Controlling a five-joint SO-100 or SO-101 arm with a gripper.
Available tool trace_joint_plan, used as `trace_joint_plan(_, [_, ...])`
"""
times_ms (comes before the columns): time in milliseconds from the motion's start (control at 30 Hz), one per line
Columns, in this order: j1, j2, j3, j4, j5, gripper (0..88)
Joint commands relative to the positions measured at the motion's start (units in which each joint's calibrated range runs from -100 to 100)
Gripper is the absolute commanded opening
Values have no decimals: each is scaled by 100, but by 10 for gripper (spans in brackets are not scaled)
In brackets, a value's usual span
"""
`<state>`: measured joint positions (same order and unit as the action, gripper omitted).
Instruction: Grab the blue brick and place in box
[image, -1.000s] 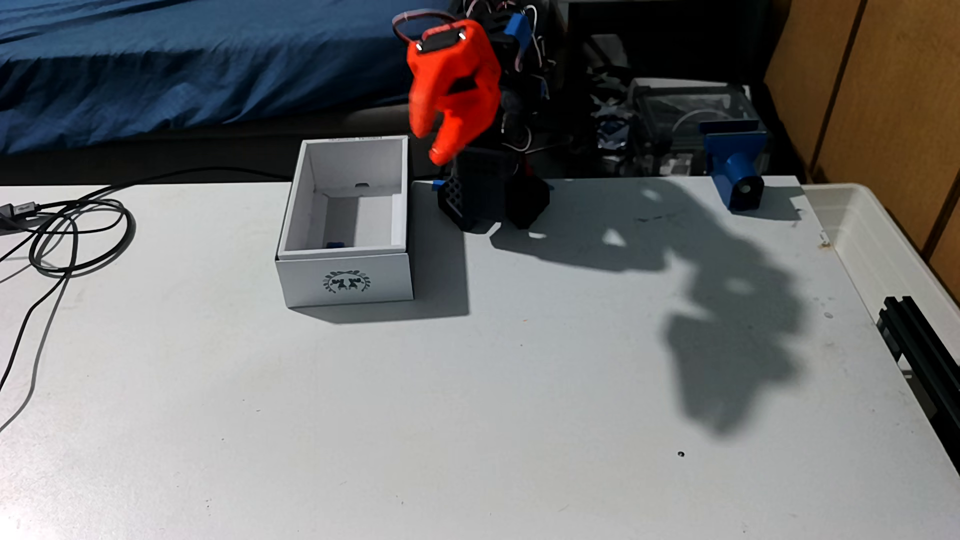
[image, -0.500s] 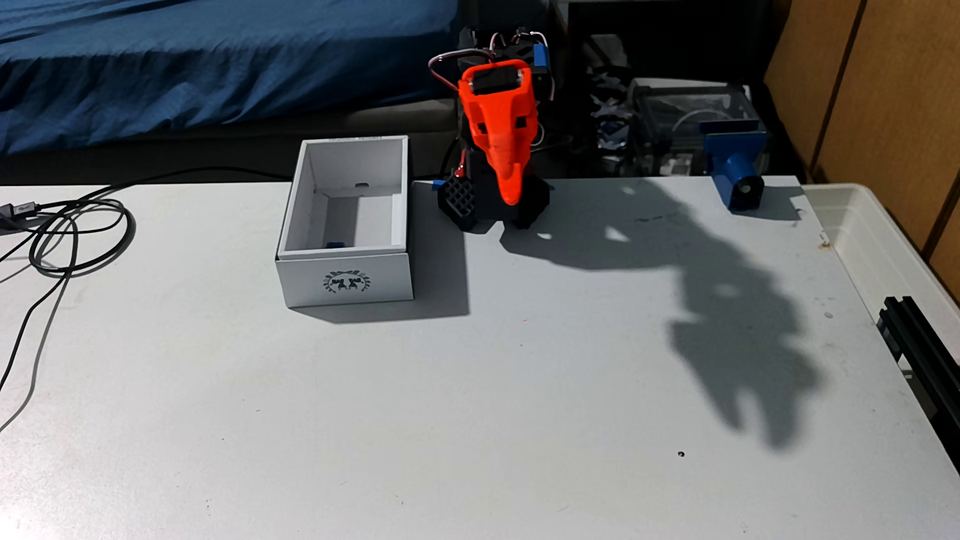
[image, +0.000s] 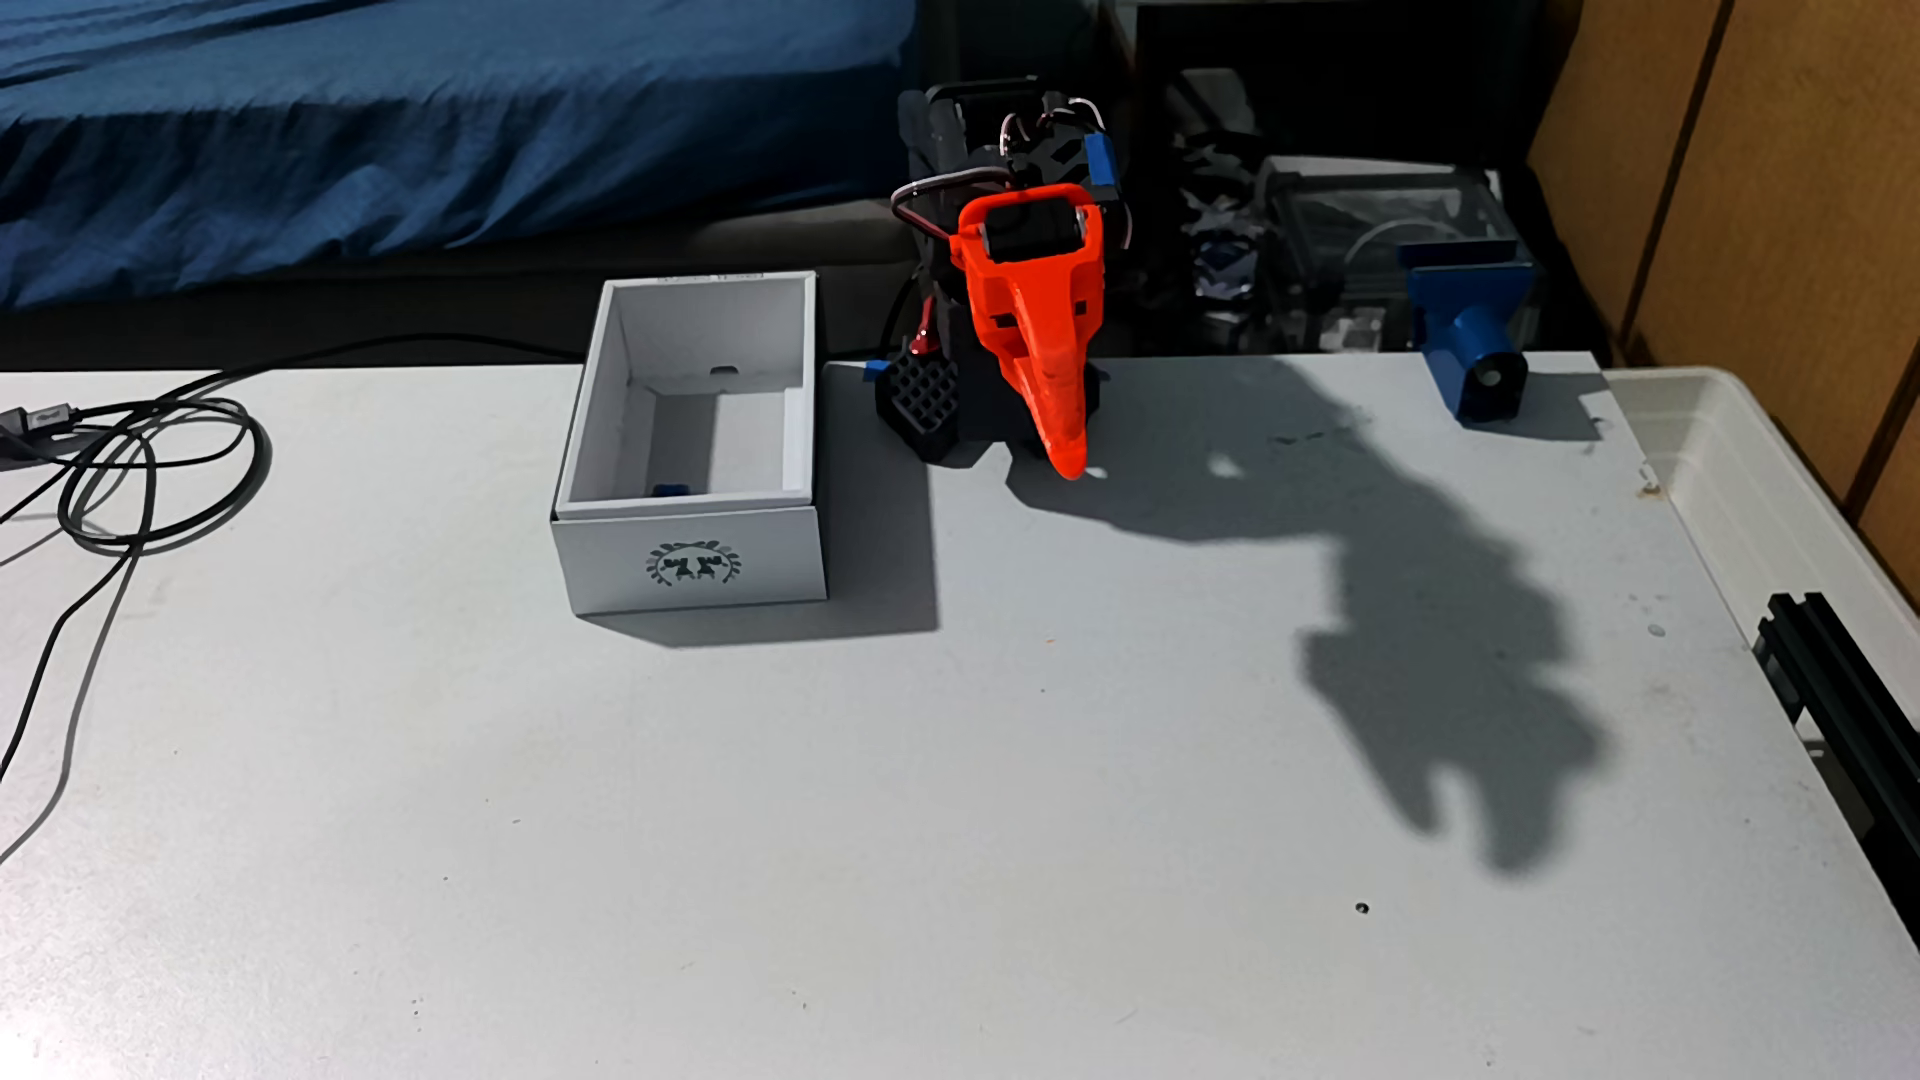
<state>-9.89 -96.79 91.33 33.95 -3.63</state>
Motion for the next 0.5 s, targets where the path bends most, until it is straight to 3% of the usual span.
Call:
trace_joint_plan(0, [-51, -59, 113, -228, 134, 118])
trace_joint_plan(467, [-51, -59, 805, -530, 224, 112])
